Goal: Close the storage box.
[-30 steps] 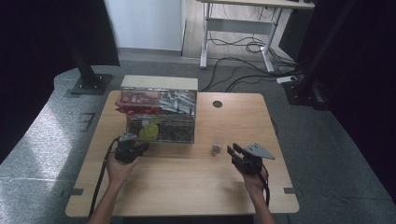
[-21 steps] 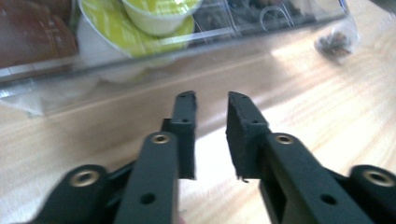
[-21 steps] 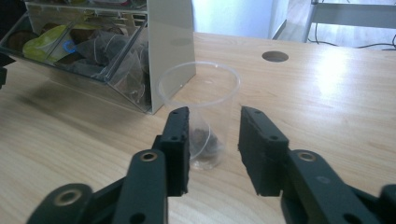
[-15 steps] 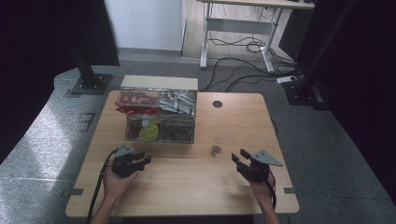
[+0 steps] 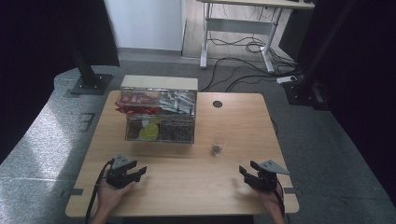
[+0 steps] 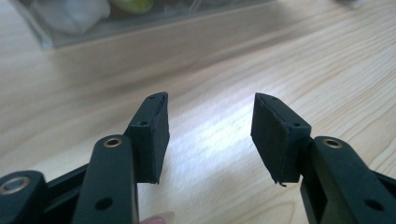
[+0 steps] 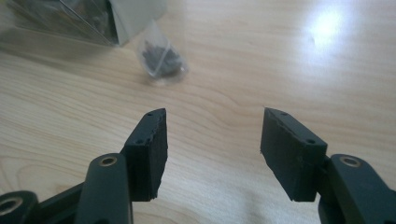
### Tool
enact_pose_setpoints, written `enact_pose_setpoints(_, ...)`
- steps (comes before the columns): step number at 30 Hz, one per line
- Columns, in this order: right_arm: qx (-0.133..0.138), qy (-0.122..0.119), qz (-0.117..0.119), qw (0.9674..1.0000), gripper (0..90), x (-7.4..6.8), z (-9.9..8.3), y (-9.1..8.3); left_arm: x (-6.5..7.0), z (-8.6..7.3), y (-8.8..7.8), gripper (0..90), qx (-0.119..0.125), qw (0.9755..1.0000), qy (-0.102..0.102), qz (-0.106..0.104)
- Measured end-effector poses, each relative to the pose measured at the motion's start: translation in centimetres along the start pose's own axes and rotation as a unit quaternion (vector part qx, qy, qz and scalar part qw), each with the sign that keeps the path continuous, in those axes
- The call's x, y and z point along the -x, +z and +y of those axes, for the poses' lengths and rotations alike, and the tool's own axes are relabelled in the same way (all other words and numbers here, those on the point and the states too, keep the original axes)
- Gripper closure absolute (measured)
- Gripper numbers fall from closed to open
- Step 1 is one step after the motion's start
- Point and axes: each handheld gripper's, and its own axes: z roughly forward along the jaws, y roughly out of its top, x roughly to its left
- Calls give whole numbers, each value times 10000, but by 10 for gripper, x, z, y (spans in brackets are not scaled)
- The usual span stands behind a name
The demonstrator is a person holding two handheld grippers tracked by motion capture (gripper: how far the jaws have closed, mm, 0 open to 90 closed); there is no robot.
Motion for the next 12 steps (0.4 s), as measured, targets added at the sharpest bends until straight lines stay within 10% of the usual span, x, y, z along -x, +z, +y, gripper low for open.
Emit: enact_pose_setpoints(12,-60,-5,-86,9999,406,1,-3,6,0,-4,7,449,-97,9999,-29,3)
